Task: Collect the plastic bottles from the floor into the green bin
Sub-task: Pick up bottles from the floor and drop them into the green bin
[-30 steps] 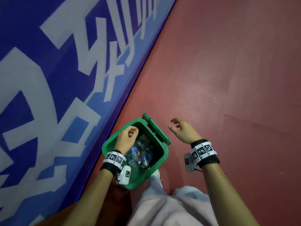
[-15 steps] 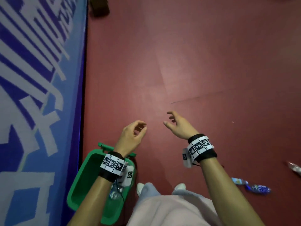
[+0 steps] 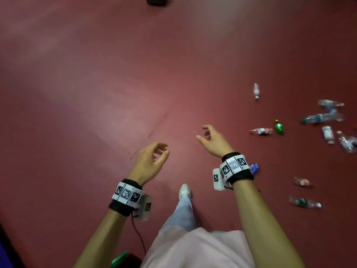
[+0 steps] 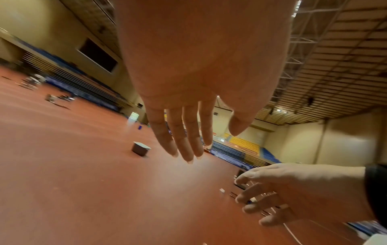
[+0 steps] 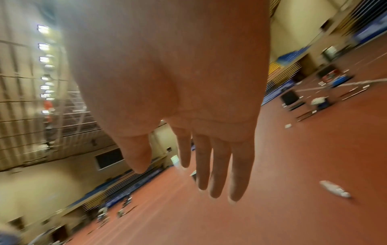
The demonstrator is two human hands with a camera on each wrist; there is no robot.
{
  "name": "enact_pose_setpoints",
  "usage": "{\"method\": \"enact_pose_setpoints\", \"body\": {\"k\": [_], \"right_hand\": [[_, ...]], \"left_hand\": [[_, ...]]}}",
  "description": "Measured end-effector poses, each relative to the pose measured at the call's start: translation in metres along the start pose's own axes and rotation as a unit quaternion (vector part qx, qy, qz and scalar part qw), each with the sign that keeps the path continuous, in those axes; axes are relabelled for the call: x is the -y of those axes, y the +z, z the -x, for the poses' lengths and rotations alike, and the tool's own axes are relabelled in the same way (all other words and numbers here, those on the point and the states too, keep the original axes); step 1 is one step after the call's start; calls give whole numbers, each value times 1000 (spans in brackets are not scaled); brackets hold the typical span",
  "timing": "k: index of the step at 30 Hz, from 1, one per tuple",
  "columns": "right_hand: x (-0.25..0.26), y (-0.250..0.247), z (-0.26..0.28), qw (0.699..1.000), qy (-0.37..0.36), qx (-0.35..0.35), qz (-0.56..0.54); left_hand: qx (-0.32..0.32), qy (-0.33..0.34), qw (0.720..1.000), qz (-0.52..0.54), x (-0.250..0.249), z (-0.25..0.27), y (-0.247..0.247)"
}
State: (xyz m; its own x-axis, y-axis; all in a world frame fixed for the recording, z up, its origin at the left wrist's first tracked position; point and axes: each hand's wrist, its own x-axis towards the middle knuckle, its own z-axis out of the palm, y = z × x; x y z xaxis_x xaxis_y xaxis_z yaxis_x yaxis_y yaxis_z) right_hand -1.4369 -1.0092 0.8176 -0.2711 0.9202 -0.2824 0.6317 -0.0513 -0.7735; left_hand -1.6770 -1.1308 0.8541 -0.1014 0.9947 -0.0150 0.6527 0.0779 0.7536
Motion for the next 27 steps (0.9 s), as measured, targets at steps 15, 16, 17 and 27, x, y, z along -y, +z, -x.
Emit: {"method": "enact_pose_setpoints", "body": {"k": [15, 16, 17, 27], "right_hand": [[-204, -206, -70, 920, 293, -243, -95], [-218, -208, -61, 912, 316, -242, -97], [-232, -208, -50, 904, 339, -238, -103], [-369, -200, 74, 786, 522, -259, -205]], "left_hand": [[303, 207, 928, -68, -110, -351, 226], [322, 222, 917, -85, -119, -372, 243], [340, 236, 904, -103, -128, -391, 261], [467, 278, 788, -289, -179, -448, 484]]}}
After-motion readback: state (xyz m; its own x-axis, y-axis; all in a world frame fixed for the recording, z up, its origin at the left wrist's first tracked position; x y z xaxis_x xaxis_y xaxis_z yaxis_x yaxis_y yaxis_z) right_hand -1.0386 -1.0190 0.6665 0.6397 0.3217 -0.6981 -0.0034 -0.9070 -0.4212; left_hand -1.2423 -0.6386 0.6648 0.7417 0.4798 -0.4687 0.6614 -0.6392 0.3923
